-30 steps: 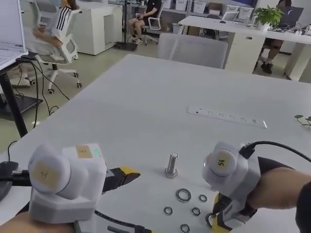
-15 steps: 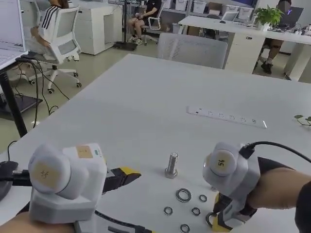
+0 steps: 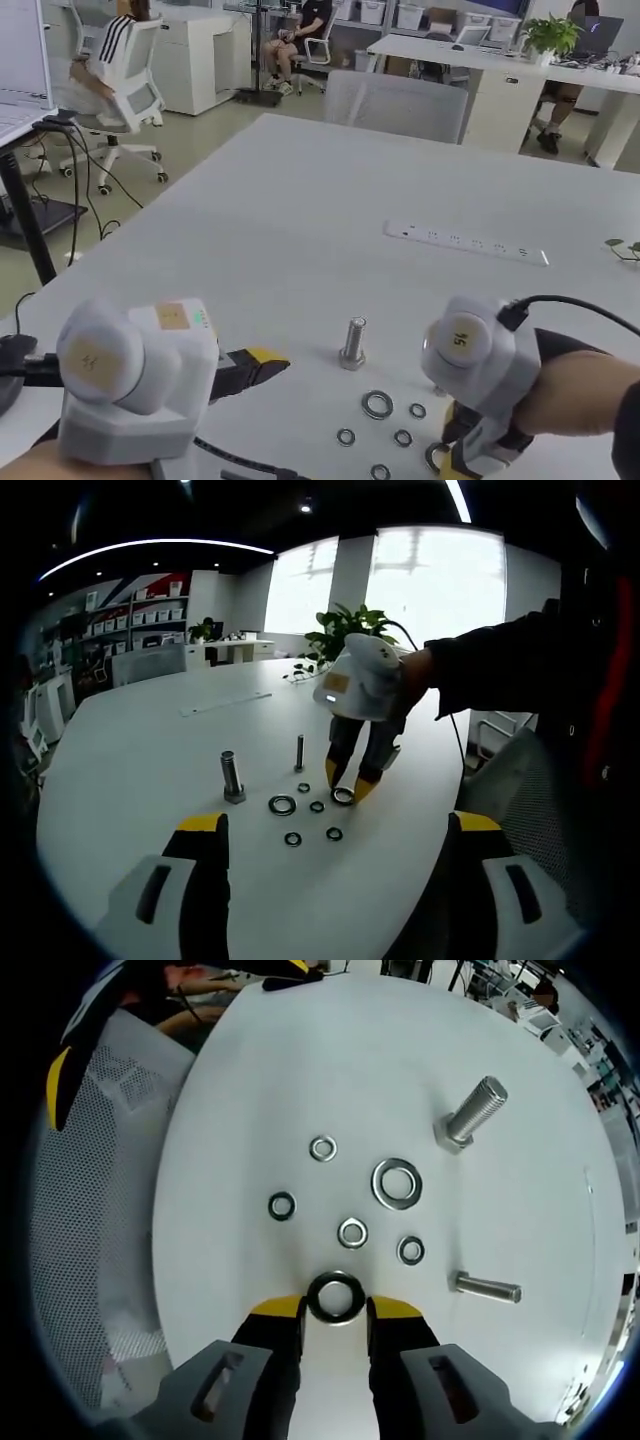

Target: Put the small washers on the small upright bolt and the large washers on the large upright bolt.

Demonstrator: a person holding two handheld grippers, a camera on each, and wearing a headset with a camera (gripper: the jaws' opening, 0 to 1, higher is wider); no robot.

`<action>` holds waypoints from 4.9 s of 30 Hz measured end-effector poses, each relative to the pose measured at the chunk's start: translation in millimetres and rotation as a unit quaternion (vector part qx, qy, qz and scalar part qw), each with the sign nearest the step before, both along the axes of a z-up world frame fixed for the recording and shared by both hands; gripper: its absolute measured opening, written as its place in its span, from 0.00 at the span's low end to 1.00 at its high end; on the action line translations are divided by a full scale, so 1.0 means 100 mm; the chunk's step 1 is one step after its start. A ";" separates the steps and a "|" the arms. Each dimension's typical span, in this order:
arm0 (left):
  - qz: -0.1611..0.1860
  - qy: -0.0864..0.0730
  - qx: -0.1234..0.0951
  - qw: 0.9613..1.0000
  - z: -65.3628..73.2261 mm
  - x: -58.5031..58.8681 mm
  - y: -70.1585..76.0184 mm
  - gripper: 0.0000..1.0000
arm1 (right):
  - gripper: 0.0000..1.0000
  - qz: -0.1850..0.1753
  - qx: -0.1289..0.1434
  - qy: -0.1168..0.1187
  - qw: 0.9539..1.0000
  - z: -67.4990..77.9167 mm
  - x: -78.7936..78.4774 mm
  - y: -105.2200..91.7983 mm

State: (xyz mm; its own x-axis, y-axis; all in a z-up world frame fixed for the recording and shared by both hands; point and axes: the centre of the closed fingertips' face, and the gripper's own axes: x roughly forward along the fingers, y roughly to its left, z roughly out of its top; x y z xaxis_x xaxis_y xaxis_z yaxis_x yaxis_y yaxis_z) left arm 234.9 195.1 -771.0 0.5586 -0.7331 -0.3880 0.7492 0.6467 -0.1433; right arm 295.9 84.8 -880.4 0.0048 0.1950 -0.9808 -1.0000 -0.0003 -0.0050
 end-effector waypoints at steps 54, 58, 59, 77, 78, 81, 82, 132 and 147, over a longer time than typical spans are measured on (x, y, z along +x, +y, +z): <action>-0.001 0.003 -0.003 1.000 -0.01 -0.01 0.00 0.89 | 0.23 0.001 0.010 -0.008 1.000 0.05 0.04 0.05; -0.002 0.003 -0.003 1.000 -0.01 -0.02 0.00 0.89 | 0.23 0.002 0.006 -0.008 1.000 0.08 0.02 0.04; -0.002 0.002 -0.003 1.000 -0.01 -0.02 0.00 0.89 | 0.23 0.003 0.005 -0.009 1.000 0.10 0.02 0.03; -0.007 0.000 -0.004 1.000 0.01 -0.01 -0.02 0.89 | 0.23 0.015 0.016 -0.028 0.999 0.66 0.12 0.13; -0.007 -0.001 -0.003 1.000 0.01 -0.01 -0.02 0.89 | 0.23 0.015 0.018 -0.029 0.999 0.69 0.12 0.14; -0.007 -0.002 -0.004 1.000 0.01 -0.01 -0.02 0.89 | 0.23 0.019 0.019 -0.035 0.999 0.77 0.16 0.17; -0.006 -0.002 -0.005 1.000 0.02 -0.01 -0.02 0.89 | 0.23 0.020 0.019 -0.036 0.999 0.79 0.17 0.18; 0.055 -0.004 -0.007 0.998 0.03 0.11 0.20 0.89 | 0.23 0.110 0.024 -0.052 0.992 0.96 0.80 1.10; 0.067 0.005 -0.005 0.998 -0.01 0.13 0.23 0.89 | 0.23 0.123 0.011 -0.033 0.992 0.75 0.86 1.15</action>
State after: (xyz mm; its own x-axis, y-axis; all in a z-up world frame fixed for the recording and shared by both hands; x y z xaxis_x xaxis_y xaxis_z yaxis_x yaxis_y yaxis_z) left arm 248.2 218.4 -772.0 0.6479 -0.6563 -0.3867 0.6551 0.7391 -0.1567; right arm 382.3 199.8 -805.5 0.0188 0.2202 -0.9753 -0.9673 -0.2429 -0.0735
